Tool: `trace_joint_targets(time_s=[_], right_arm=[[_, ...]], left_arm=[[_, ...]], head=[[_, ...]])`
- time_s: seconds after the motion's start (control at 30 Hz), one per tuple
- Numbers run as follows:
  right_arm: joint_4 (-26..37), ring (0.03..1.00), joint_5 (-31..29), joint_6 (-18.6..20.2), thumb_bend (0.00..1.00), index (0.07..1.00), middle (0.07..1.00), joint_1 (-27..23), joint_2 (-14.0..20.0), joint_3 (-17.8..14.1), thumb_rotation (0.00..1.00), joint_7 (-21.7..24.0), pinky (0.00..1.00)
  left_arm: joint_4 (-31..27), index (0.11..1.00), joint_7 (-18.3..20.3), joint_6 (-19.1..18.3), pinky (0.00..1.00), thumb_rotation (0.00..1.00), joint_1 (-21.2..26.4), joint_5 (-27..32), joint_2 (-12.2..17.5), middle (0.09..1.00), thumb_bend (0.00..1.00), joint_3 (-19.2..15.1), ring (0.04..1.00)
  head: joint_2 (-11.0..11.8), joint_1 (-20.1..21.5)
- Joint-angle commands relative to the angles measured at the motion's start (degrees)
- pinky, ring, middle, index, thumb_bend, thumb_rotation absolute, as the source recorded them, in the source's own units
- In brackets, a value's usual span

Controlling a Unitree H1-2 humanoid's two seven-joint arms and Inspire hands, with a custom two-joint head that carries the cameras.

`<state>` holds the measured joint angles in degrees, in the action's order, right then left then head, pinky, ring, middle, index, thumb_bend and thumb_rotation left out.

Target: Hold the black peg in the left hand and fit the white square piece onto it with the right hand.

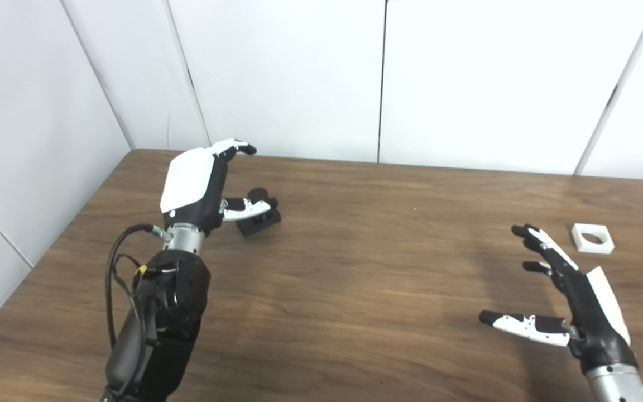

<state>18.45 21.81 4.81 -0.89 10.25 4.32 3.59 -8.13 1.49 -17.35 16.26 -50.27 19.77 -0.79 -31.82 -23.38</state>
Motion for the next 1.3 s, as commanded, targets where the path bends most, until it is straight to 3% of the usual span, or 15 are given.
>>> trace_joint_targets(time_s=[0.0, 0.1, 0.33, 0.8, 0.97, 1.27], right_arm=[[2.4, 0.899, 0.1, -0.6, 0.79, 0.847, 0.931, -1.7, 0.1, -0.4, 0.00, -0.3, 0.77], [2.3, 0.900, 0.8, -0.9, 0.80, 0.838, 0.924, -1.7, 0.1, -0.4, 0.00, -0.7, 0.76], [2.1, 0.903, 1.3, -1.2, 0.80, 0.832, 0.922, -1.8, -0.1, -0.5, 0.02, -0.9, 0.78], [3.8, 0.912, 1.2, 0.6, 0.79, 0.837, 0.928, -1.5, -0.9, -0.6, 0.02, -0.5, 0.80], [4.2, 0.910, 1.5, 1.0, 0.79, 0.839, 0.927, -1.4, -1.1, -0.6, 0.01, -0.6, 0.79], [5.3, 0.912, 2.7, 2.7, 0.79, 0.842, 0.930, -1.6, -1.5, -0.4, 0.00, -0.4, 0.80]], left_arm=[[0.0, 0.730, -0.7, -1.7, 0.73, 0.33, 3.5, -2.4, 2.2, 0.907, 0.82, -0.1, 0.907], [1.1, 0.746, -0.1, -3.3, 0.85, 0.36, 4.0, -3.2, 2.7, 0.934, 0.86, 0.4, 0.951], [3.8, 0.733, -0.2, -5.0, 0.87, 0.38, 4.8, -3.9, 3.7, 0.943, 0.88, 1.8, 0.978], [9.3, 0.772, 1.9, -8.1, 0.97, 0.57, 5.6, -4.8, 5.5, 1.000, 0.95, 5.9, 1.000], [10.7, 0.756, 2.2, -8.9, 0.98, 0.55, 5.8, -4.7, 5.3, 1.000, 0.97, 7.2, 1.000], [16.2, 0.710, -0.4, -6.5, 1.00, 0.53, 6.1, -2.3, 5.0, 1.000, 0.96, 7.9, 1.000]], head=[[-0.1, 0.1], [-0.1, 0.1], [-0.2, 0.4], [-0.6, 1.0], [-0.7, 1.1], [-0.9, 1.8]])
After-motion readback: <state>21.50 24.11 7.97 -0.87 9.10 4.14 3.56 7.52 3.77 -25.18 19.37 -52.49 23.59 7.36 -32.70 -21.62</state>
